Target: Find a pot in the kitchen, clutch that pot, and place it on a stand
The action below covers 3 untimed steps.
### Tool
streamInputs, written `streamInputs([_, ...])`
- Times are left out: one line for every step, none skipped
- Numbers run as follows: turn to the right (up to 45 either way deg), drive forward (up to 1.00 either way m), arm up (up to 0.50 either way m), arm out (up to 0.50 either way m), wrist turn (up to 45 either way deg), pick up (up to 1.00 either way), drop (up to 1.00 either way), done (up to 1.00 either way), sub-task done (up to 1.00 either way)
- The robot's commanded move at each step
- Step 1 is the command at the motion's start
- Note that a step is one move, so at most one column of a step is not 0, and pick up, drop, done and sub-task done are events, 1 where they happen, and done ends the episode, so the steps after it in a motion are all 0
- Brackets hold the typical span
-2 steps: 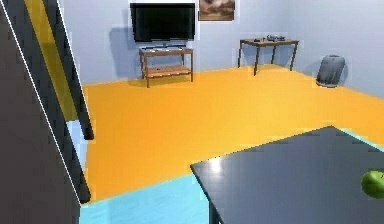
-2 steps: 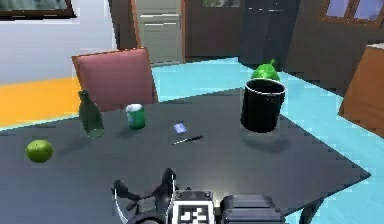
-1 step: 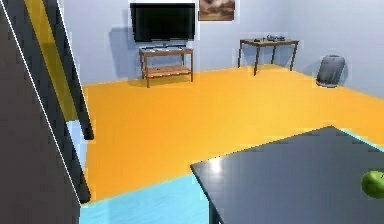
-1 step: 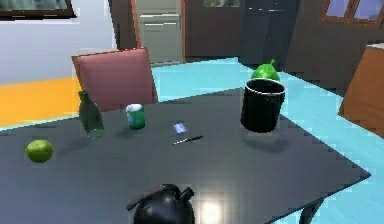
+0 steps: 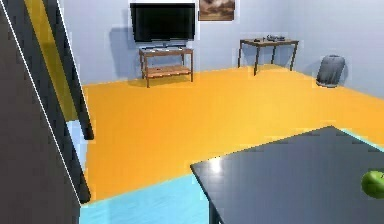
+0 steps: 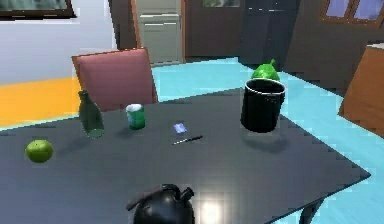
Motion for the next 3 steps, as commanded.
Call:
streamInputs([0.0, 0.00, 0.10, 0.00, 0.0, 0.00, 0.00, 0.00, 0.00])
streamInputs([-30.0, 0.00, 0.00, 0.00, 0.0, 0.00, 0.00, 0.00, 0.00])
streamInputs([0.0, 0.90, 0.00, 0.00, 0.0, 0.00, 0.00, 0.00, 0.00])
